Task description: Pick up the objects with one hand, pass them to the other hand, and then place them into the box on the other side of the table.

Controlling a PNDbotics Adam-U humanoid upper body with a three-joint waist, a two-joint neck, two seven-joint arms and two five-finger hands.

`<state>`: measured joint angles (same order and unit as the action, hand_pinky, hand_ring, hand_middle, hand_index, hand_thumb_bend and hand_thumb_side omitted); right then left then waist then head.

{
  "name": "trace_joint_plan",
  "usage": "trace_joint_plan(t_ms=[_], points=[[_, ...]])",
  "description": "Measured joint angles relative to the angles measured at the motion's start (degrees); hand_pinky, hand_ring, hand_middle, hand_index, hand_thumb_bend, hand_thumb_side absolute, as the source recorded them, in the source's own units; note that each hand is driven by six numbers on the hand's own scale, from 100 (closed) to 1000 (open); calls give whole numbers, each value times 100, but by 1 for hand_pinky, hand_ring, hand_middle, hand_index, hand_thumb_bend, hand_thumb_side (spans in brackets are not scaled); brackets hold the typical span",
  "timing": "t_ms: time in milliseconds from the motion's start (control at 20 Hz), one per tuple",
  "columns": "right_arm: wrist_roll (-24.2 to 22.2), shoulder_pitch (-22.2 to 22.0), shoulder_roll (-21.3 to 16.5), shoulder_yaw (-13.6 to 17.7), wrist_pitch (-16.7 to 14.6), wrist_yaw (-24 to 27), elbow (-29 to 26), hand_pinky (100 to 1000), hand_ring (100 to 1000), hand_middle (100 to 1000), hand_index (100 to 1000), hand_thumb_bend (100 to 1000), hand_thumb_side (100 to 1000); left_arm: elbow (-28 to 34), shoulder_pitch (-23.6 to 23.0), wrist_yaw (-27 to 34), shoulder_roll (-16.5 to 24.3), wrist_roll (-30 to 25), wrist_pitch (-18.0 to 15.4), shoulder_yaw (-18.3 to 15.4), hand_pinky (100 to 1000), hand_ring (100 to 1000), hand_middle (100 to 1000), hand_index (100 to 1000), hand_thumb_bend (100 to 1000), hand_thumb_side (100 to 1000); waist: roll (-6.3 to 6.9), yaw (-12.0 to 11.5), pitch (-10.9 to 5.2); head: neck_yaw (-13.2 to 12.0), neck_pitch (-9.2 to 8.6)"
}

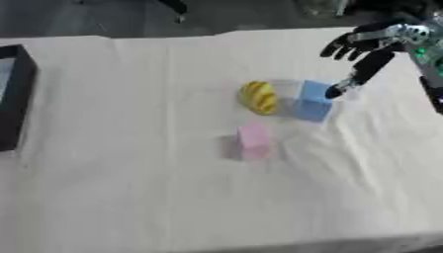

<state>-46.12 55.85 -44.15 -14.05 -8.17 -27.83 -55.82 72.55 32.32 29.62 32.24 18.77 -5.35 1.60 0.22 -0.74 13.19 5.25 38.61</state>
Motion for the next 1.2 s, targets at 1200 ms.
trace_joint_plan(t_ms=[1200], points=[[1038,-145,462,-94,106,-842,671,894,921,905,916,651,371,19,-7,12,-8,10,-11,-2,840,850,870,883,637,616,1,-75,8,19,-149]])
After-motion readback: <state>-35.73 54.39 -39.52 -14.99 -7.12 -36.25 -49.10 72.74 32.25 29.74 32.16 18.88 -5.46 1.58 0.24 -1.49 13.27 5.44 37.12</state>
